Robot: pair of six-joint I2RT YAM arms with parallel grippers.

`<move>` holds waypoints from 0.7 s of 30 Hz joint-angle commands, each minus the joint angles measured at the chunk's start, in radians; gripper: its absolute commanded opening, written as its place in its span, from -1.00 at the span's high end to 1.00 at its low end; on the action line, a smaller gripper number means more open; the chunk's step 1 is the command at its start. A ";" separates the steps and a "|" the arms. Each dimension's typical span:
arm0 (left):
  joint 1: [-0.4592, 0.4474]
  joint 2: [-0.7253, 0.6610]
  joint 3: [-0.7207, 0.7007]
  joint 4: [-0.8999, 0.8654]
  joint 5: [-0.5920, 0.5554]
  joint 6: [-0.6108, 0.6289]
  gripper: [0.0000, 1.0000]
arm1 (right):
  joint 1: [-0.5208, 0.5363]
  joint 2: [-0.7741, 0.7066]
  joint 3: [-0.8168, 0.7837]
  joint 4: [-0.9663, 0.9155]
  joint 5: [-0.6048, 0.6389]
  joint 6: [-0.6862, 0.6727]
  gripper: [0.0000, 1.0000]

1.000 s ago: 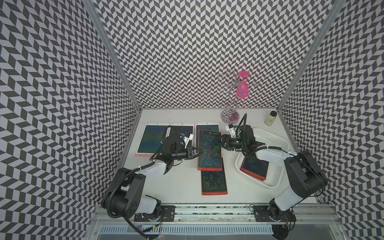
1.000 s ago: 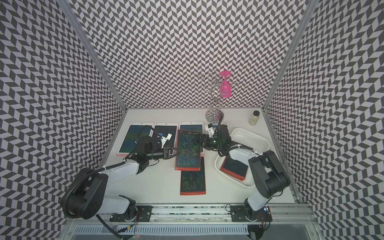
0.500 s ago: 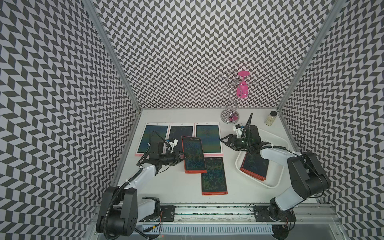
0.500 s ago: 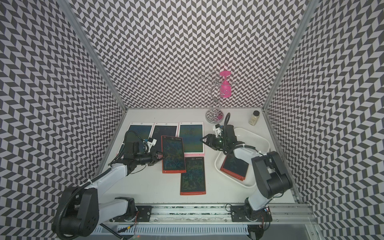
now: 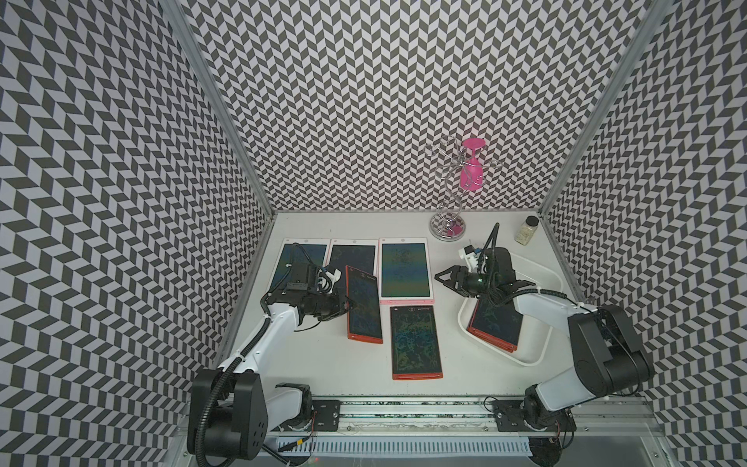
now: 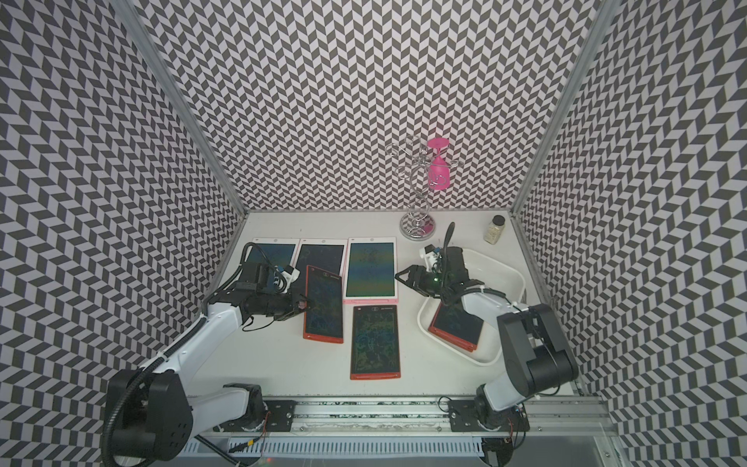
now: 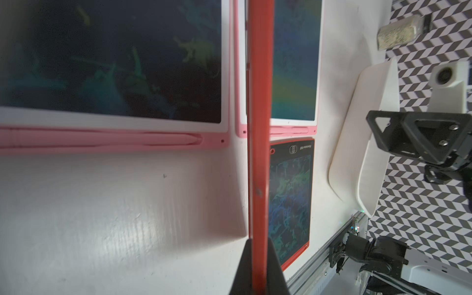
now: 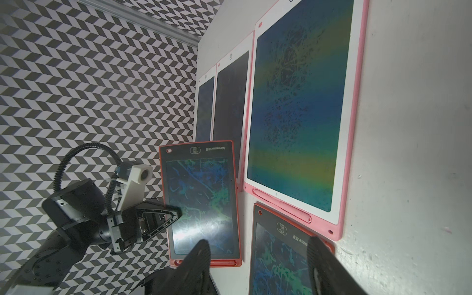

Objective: Take out the writing tablet from the storage box
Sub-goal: Place the writing tablet at the center of the board.

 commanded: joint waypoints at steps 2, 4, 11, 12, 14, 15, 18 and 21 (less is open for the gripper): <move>-0.002 -0.036 -0.032 -0.091 -0.008 0.063 1.00 | -0.005 -0.039 -0.012 0.010 -0.012 -0.030 -0.22; -0.006 -0.044 -0.033 -0.101 -0.007 0.071 1.00 | -0.006 -0.041 -0.016 0.014 -0.012 -0.031 -0.22; -0.034 -0.060 -0.084 -0.106 0.027 0.063 1.00 | -0.005 -0.036 -0.014 0.013 -0.023 -0.031 -0.22; -0.034 -0.065 -0.089 -0.108 0.028 0.064 1.00 | -0.005 -0.040 -0.014 0.013 -0.023 -0.032 -0.22; -0.036 -0.073 -0.093 -0.123 0.024 0.066 1.00 | -0.005 -0.043 -0.016 0.013 -0.024 -0.032 -0.22; -0.038 -0.079 -0.098 -0.124 0.017 0.066 1.00 | -0.006 -0.043 -0.018 0.013 -0.022 -0.032 -0.22; -0.038 -0.098 -0.101 -0.147 -0.014 0.061 1.00 | -0.005 -0.047 -0.021 0.014 -0.026 -0.032 -0.22; -0.036 -0.137 -0.099 -0.169 -0.046 0.046 1.00 | -0.005 -0.051 -0.021 0.013 -0.028 -0.033 -0.21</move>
